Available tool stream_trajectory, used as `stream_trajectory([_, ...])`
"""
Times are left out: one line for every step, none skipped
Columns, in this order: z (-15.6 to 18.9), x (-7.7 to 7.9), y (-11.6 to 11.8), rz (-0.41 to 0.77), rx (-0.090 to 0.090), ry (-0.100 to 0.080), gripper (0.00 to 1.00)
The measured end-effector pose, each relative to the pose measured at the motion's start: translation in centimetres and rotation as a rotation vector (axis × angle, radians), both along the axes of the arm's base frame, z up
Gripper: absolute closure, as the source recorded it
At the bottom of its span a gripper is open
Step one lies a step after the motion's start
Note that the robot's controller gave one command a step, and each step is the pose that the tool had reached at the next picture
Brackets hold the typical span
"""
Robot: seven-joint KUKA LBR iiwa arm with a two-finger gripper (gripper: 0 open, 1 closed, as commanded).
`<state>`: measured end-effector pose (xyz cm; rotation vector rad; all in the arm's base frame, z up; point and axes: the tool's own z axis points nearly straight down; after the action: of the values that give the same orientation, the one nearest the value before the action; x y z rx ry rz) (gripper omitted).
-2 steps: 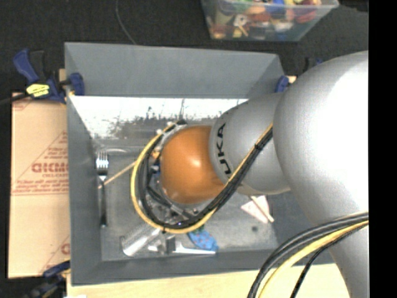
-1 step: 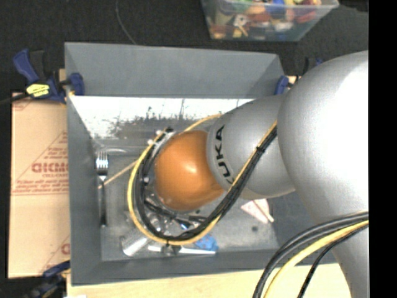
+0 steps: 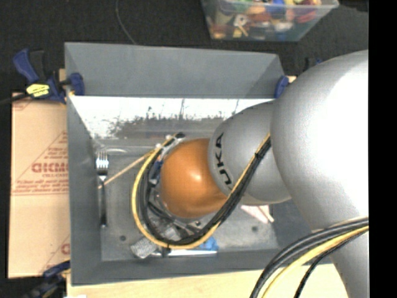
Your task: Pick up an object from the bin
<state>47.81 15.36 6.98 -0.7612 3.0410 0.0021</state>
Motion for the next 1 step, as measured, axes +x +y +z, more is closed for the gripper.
stream_trajectory([0.01, 0.0, 0.0, -0.001, 0.0, 0.0, 1.0])
